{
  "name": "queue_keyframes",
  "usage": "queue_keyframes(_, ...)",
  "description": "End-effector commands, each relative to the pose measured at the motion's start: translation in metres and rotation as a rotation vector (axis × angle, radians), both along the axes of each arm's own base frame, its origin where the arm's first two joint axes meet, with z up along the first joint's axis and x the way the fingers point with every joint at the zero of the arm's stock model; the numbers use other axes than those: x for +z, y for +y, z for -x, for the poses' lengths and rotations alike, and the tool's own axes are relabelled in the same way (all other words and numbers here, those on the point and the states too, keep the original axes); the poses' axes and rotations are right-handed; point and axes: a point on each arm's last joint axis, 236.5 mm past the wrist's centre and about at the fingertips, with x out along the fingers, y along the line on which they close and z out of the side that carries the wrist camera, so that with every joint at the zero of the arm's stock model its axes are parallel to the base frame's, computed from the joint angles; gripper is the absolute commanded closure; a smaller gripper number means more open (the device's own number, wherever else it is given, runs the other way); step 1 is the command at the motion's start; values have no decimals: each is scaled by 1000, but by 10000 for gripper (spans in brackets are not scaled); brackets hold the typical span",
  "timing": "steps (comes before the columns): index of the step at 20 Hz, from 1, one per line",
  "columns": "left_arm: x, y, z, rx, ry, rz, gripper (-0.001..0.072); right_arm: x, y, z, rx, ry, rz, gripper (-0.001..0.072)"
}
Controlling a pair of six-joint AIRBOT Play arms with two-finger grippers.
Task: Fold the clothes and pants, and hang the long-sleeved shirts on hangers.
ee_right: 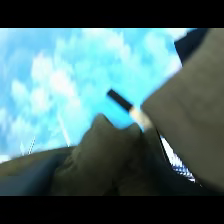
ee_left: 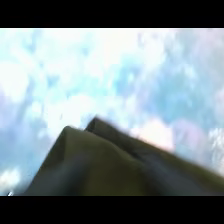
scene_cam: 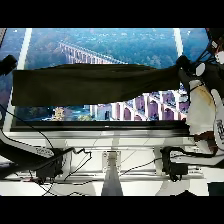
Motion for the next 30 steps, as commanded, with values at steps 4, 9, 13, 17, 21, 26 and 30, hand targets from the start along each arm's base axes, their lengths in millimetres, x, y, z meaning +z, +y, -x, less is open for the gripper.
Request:
queue_keyframes(4, 14, 14, 36, -18, 132, -71, 59, -10, 0, -12, -13, 14, -26, 24)
queue_keyframes(9, 7, 36, 165, -103, 476, -55, 234, -16, 4, 8, 60, 115, 19, 26)
queue_keyframes(13, -24, 17, 230, 4, 348, 180, 179, -26, 7, 21, 98, 190, 31, 26)
queue_keyframes(17, -70, 2, 236, 243, 105, 463, -6, -27, 14, 20, 89, 182, -16, 25)
queue_keyframes(21, -95, -3, 193, 243, -48, 515, -2, -24, 33, 16, 177, 170, -21, 26)
queue_keyframes(26, -100, -3, 119, 222, -220, 429, 158, 11, 79, -8, 359, 103, 80, 34)
queue_keyframes(30, -52, -8, 62, 74, -291, 278, 690, 54, 135, -34, 456, -31, 114, 374)
